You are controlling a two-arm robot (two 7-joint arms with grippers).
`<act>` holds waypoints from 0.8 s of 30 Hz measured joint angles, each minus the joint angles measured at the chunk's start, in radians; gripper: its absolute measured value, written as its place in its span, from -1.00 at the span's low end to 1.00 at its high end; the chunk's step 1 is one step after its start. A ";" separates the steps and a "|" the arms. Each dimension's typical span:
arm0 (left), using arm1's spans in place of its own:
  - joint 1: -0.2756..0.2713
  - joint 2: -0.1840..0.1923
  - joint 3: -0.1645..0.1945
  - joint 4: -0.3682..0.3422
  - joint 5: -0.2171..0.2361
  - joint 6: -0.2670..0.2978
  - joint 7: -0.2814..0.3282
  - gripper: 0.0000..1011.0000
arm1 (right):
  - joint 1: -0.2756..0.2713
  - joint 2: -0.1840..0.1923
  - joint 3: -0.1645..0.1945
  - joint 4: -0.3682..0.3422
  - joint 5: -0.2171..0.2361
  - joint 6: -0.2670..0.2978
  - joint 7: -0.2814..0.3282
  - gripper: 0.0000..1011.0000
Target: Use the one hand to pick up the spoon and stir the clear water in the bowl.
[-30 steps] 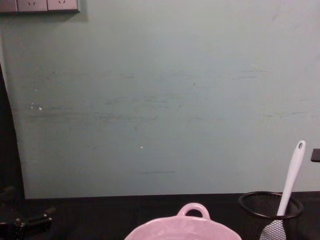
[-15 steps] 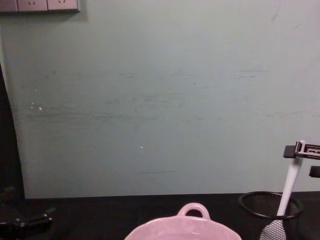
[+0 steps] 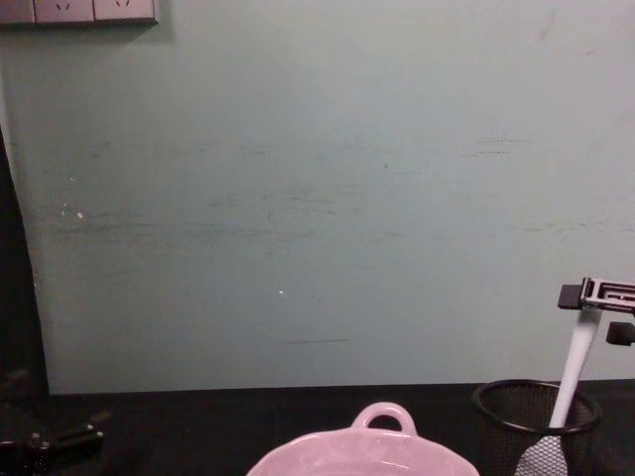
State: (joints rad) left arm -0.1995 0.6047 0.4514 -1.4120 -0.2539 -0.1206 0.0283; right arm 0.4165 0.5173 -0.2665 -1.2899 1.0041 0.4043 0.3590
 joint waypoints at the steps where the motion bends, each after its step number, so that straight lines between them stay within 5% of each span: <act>1: 0.000 0.000 0.000 0.000 0.000 0.000 0.000 1.00 | 0.000 0.000 0.000 0.000 0.000 0.000 0.000 0.91; 24: 0.000 0.000 0.000 0.000 0.000 0.000 0.000 1.00 | 0.000 0.000 0.002 -0.002 -0.002 0.005 -0.004 -0.43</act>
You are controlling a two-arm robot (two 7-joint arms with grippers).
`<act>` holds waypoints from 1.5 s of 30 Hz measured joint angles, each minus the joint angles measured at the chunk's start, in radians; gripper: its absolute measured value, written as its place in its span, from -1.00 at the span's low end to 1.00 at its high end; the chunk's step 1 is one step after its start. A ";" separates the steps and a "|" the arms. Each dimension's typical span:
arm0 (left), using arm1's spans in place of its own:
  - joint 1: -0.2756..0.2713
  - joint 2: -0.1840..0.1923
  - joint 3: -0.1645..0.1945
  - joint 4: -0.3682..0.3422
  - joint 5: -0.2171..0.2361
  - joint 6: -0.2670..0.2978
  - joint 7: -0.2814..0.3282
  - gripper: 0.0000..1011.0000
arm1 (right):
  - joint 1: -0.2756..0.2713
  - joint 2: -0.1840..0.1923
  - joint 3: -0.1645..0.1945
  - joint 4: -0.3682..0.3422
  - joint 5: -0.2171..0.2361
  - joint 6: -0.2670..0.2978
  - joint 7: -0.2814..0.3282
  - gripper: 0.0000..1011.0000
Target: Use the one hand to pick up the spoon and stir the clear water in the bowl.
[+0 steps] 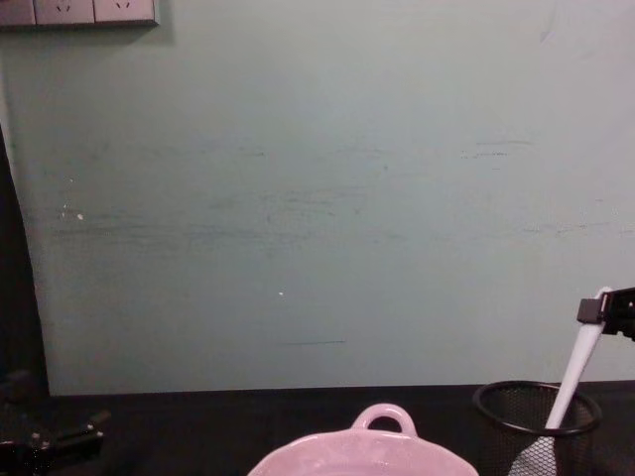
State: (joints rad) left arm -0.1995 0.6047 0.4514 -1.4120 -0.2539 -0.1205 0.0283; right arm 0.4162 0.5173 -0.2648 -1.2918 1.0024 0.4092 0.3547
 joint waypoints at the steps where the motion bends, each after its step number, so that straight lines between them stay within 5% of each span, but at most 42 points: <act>1: 0.000 0.000 0.000 0.000 0.000 0.000 0.000 1.00 | 0.000 0.000 0.000 0.000 0.000 0.000 0.000 -0.55; 6: 0.000 0.000 0.000 0.000 0.000 0.000 0.000 1.00 | -0.002 0.002 0.000 -0.003 0.000 -0.003 -0.002 -0.77; 12: 0.000 0.000 0.000 0.000 0.000 0.000 0.000 1.00 | -0.026 0.034 -0.001 -0.078 -0.014 -0.054 -0.017 -0.77; 22: 0.000 0.000 0.000 0.000 0.000 0.000 0.000 1.00 | -0.053 0.131 -0.010 -0.241 -0.076 -0.137 -0.030 -0.77; 24: 0.000 0.000 0.000 0.000 0.000 0.000 0.000 1.00 | -0.043 0.172 -0.014 -0.293 -0.113 -0.161 -0.019 -0.77; 30: 0.000 0.000 0.000 0.000 0.000 0.000 0.000 1.00 | 0.002 0.214 -0.019 -0.355 -0.166 -0.185 0.015 -0.77; 37: 0.000 0.000 0.000 0.000 0.000 0.000 0.000 1.00 | 0.074 0.196 -0.053 -0.364 -0.184 -0.184 0.062 -0.77; 45: 0.000 0.000 0.000 0.000 0.000 0.000 0.000 1.00 | 0.137 0.122 -0.162 -0.331 -0.228 -0.226 0.144 -0.77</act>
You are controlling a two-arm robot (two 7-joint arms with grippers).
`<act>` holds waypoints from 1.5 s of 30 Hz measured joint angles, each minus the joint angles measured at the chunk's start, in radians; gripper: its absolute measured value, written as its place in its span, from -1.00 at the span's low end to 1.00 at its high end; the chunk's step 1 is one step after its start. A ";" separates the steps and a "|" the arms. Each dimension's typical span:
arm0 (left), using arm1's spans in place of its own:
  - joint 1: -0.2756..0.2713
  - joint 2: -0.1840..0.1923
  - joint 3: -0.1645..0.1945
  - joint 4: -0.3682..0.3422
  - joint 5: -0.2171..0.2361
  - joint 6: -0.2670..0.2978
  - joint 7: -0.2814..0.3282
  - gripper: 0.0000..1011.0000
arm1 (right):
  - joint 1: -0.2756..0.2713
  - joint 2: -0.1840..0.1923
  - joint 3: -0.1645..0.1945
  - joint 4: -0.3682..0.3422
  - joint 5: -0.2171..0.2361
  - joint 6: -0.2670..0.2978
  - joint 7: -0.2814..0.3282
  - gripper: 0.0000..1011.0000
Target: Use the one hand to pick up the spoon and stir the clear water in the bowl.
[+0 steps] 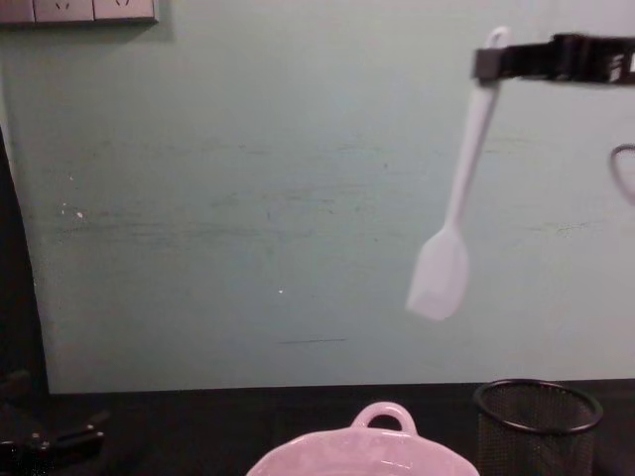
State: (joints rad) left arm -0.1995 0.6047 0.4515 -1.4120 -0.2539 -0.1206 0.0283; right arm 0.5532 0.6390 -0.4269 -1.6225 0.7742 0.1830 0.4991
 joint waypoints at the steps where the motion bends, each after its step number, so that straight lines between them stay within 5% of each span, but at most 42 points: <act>1: 0.000 0.000 0.000 0.000 0.000 0.000 0.000 1.00 | 0.002 -0.007 -0.011 0.004 -0.008 -0.007 0.007 -0.77; 6: 0.000 0.000 0.000 0.000 0.000 0.000 0.000 1.00 | -0.006 -0.048 -0.074 0.029 -0.055 -0.045 0.037 -0.77; 13: 0.000 0.000 0.000 0.000 0.000 0.000 0.000 1.00 | -0.050 -0.051 -0.114 0.031 -0.121 -0.089 0.059 -0.77; 24: 0.000 0.000 0.000 0.000 0.000 0.000 0.000 1.00 | -0.091 -0.064 -0.123 0.079 -0.180 -0.142 0.080 -0.77; 45: 0.000 0.000 0.000 0.000 0.000 0.000 0.000 1.00 | -0.086 -0.206 -0.161 0.195 -0.244 -0.172 0.096 -0.77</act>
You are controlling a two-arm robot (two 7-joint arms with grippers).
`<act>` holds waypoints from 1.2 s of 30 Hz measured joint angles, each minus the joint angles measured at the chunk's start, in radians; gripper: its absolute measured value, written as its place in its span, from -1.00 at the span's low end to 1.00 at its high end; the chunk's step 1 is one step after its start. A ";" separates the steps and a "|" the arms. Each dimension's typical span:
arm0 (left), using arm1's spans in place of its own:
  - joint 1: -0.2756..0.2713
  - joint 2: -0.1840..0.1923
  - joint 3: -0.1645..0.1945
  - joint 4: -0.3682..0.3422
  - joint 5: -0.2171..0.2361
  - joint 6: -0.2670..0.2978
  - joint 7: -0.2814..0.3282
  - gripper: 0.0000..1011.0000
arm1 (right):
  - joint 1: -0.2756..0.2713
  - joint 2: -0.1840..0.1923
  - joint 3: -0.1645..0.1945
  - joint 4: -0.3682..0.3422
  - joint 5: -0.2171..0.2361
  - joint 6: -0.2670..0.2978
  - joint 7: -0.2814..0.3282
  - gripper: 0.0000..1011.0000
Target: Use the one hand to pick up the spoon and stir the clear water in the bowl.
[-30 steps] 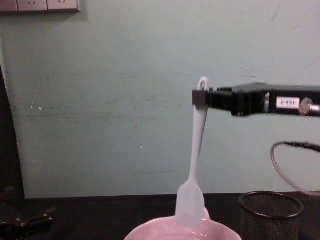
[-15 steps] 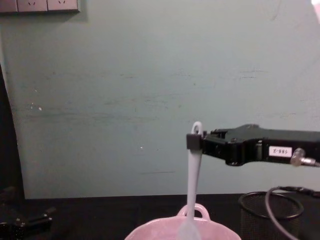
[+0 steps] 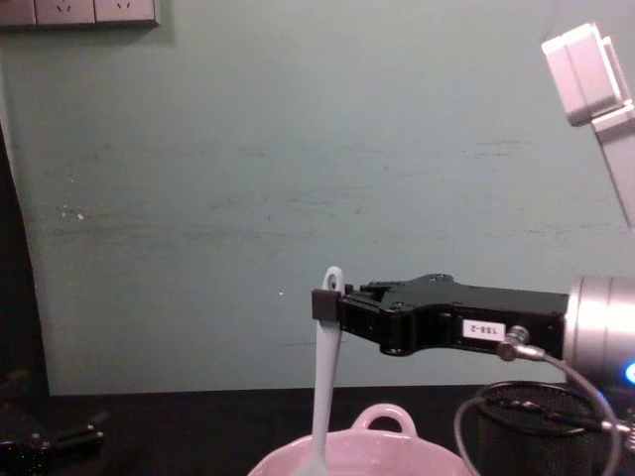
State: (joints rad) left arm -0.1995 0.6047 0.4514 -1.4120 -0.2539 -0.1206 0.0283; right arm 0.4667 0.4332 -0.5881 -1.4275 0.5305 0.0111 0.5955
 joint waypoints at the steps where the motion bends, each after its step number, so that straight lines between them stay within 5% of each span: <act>1: 0.000 0.000 0.000 0.000 0.000 0.000 0.000 1.00 | 0.000 -0.006 0.001 0.005 -0.006 -0.009 -0.007 -0.77; 8: 0.000 0.000 0.000 0.000 0.000 0.000 0.000 1.00 | 0.004 -0.047 0.021 0.054 -0.081 -0.081 -0.076 -0.77; 17: 0.000 0.000 0.000 0.000 0.000 0.000 0.000 1.00 | 0.003 -0.041 0.054 0.069 -0.145 -0.107 -0.126 -0.77; 28: 0.000 0.000 0.000 0.000 0.000 0.000 0.000 1.00 | -0.090 0.036 0.106 -0.066 -0.123 -0.069 -0.089 -0.77; 36: 0.000 0.000 0.000 0.000 0.000 0.000 0.000 1.00 | -0.125 0.034 0.101 -0.114 -0.082 -0.025 -0.039 -0.77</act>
State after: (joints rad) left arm -0.1995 0.6047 0.4514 -1.4120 -0.2539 -0.1205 0.0283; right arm 0.3419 0.4675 -0.4868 -1.5413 0.4483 -0.0144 0.5563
